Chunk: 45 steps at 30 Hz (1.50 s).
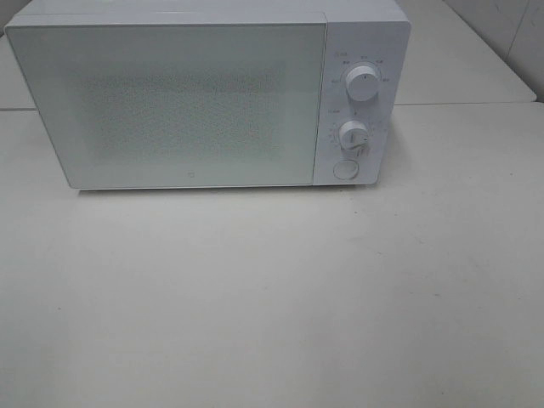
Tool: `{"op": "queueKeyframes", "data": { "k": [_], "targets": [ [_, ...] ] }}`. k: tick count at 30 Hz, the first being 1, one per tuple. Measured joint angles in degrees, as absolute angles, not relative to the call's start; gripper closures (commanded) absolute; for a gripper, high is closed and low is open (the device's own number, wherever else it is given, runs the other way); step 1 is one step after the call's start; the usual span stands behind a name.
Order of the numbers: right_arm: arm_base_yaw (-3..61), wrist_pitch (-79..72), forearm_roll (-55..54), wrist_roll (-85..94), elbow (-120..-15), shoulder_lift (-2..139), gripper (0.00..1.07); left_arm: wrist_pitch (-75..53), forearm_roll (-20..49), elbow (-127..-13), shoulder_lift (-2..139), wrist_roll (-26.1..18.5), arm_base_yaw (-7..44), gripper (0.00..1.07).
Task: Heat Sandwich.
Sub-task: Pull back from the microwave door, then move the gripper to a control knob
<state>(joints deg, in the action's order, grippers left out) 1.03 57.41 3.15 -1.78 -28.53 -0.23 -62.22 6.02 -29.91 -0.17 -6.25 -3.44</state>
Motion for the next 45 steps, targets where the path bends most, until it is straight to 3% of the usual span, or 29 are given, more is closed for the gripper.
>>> {"op": "queueKeyframes", "data": {
  "k": [45],
  "targets": [
    [1.03, 57.35, 3.15, -1.78, -28.53, -0.23, 0.32, -62.22, 6.02, -29.91, -0.29, -6.25, -3.44, 0.09]
  ]
}}
